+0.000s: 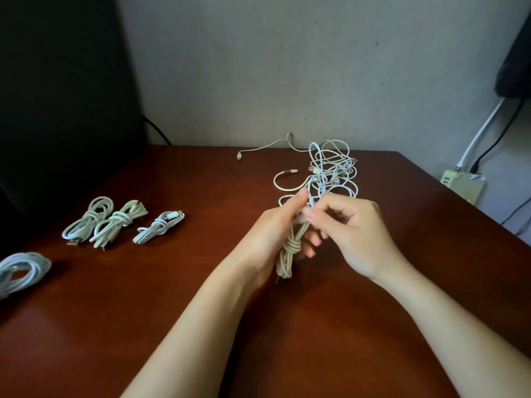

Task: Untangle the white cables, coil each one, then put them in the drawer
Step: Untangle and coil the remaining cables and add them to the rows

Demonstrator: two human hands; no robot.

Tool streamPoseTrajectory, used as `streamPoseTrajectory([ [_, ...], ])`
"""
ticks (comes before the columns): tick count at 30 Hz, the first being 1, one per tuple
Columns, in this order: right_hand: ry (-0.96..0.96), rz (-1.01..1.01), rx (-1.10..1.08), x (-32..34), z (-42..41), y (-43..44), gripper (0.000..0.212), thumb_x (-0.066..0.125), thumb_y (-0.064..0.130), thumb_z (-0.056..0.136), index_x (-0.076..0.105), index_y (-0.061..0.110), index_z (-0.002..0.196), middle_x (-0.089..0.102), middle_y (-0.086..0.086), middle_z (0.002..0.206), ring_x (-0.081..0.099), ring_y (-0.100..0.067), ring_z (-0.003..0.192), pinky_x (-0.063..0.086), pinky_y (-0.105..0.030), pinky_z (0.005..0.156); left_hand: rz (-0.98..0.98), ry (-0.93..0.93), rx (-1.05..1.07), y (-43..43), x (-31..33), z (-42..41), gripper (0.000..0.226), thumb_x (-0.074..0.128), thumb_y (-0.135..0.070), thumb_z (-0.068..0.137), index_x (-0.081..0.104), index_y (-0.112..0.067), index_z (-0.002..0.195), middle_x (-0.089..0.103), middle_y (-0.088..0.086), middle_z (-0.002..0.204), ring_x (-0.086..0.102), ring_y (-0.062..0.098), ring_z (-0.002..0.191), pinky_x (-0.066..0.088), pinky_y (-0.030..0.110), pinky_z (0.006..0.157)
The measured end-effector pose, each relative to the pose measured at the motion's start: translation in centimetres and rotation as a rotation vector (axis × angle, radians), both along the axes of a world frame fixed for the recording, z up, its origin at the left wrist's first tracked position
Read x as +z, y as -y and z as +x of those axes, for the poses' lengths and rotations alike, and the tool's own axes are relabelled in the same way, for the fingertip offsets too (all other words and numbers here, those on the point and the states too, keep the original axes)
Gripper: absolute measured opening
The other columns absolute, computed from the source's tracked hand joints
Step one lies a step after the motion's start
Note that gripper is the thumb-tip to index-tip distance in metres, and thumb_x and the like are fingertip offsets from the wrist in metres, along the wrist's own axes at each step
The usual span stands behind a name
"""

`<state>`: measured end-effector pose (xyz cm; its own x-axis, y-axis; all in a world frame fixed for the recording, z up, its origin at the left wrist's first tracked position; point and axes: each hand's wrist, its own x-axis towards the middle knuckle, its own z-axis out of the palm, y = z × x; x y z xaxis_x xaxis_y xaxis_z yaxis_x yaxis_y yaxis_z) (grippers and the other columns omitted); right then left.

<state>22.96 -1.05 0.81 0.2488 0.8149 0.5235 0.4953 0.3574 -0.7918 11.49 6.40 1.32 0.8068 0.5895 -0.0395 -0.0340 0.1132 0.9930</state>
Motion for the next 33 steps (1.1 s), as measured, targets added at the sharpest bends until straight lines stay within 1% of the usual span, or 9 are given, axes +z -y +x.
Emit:
streamPoseTrajectory([
  [2, 0.053, -0.012, -0.043, 0.1, -0.2, 0.0, 0.035, 0.061, 0.005, 0.090, 0.057, 0.018, 0.057, 0.054, 0.008, 0.048, 0.052, -0.006, 0.048, 0.040, -0.019, 0.055, 0.012, -0.004, 0.061, -0.1, -0.1, 0.1, 0.043, 0.038, -0.036, 0.100, 0.056, -0.010, 0.070, 0.051, 0.005, 0.056, 0.044, 0.018, 0.047, 0.039, 0.027, 0.053],
  [4, 0.024, -0.028, -0.080, 0.1, -0.1, -0.1, 0.033, 0.062, 0.004, 0.089, 0.056, 0.010, 0.057, 0.050, 0.007, 0.047, 0.050, -0.002, 0.047, 0.035, -0.013, 0.053, 0.015, 0.023, 0.075, -0.1, 0.0, 0.3, 0.039, 0.036, -0.028, 0.101, 0.051, -0.009, 0.070, 0.046, 0.004, 0.052, 0.040, 0.018, 0.043, 0.036, 0.025, 0.047],
  [7, -0.110, -0.044, -0.080, 0.5, -0.4, -0.2, 0.030, 0.060, -0.002, 0.088, 0.053, -0.007, 0.059, 0.044, -0.017, 0.052, 0.050, 0.000, 0.041, 0.032, -0.008, 0.048, -0.031, 0.083, 0.051, 0.0, -0.1, 0.4, 0.043, 0.032, -0.027, 0.102, 0.051, -0.007, 0.070, 0.045, 0.004, 0.051, 0.040, 0.017, 0.041, 0.035, 0.026, 0.048],
  [9, -0.242, -0.040, -0.052, 0.9, -0.6, -0.2, 0.028, 0.056, -0.005, 0.088, 0.052, -0.005, 0.061, 0.043, -0.029, 0.055, 0.049, -0.002, 0.038, 0.033, -0.009, 0.042, -0.109, 0.124, 0.013, 0.2, -0.1, 0.4, 0.045, 0.031, -0.031, 0.103, 0.053, -0.007, 0.073, 0.047, 0.004, 0.054, 0.042, 0.017, 0.044, 0.036, 0.029, 0.053],
  [14, -0.452, -0.023, -0.195, 1.0, 1.0, -0.5, 0.033, 0.058, 0.004, 0.089, 0.050, 0.005, 0.057, 0.044, 0.004, 0.042, 0.035, -0.003, 0.039, 0.025, -0.013, 0.041, -0.091, 0.144, -0.055, -0.2, -0.2, 0.1, 0.031, 0.040, -0.032, 0.101, 0.061, -0.009, 0.099, 0.065, 0.005, 0.076, 0.055, 0.015, 0.052, 0.052, 0.025, 0.053],
  [20, -0.778, -0.028, -0.315, 0.8, 2.9, -0.7, 0.033, 0.059, 0.012, 0.091, 0.050, 0.011, 0.060, 0.042, 0.005, 0.049, 0.033, -0.003, 0.040, 0.022, -0.014, 0.042, 0.003, 0.078, -0.101, -0.3, -1.0, 0.1, 0.020, 0.053, -0.012, 0.096, 0.060, -0.009, 0.114, 0.066, 0.005, 0.095, 0.058, 0.010, 0.058, 0.053, 0.020, 0.061],
  [25, -0.790, -0.084, -0.305, 0.9, 2.7, -0.7, 0.033, 0.059, 0.013, 0.092, 0.049, 0.012, 0.061, 0.040, 0.004, 0.051, 0.034, -0.002, 0.040, 0.023, -0.014, 0.042, 0.151, 0.080, -0.079, -0.6, -1.2, 0.0, 0.009, 0.054, -0.012, 0.096, 0.060, -0.007, 0.091, 0.061, -0.003, 0.073, 0.050, 0.004, 0.053, 0.044, 0.014, 0.054],
  [29, -0.675, -0.105, -0.291, 0.8, 2.3, -0.7, 0.036, 0.058, 0.012, 0.092, 0.048, 0.012, 0.058, 0.039, 0.003, 0.049, 0.032, -0.003, 0.040, 0.024, -0.014, 0.040, 0.319, -0.085, -0.108, -0.4, -1.3, 0.1, 0.012, 0.056, -0.010, 0.095, 0.053, -0.008, 0.083, 0.052, -0.002, 0.064, 0.045, 0.003, 0.043, 0.039, 0.014, 0.046],
  [33, -0.545, -0.157, -0.251, 0.4, 1.7, -0.8, 0.037, 0.058, 0.013, 0.093, 0.048, 0.010, 0.057, 0.041, 0.000, 0.048, 0.032, -0.007, 0.041, 0.025, -0.016, 0.041, 0.229, -0.196, -0.063, -0.5, -1.4, 0.6, 0.022, 0.052, -0.002, 0.092, 0.049, -0.011, 0.073, 0.051, 0.002, 0.058, 0.045, 0.009, 0.040, 0.041, 0.021, 0.044],
])
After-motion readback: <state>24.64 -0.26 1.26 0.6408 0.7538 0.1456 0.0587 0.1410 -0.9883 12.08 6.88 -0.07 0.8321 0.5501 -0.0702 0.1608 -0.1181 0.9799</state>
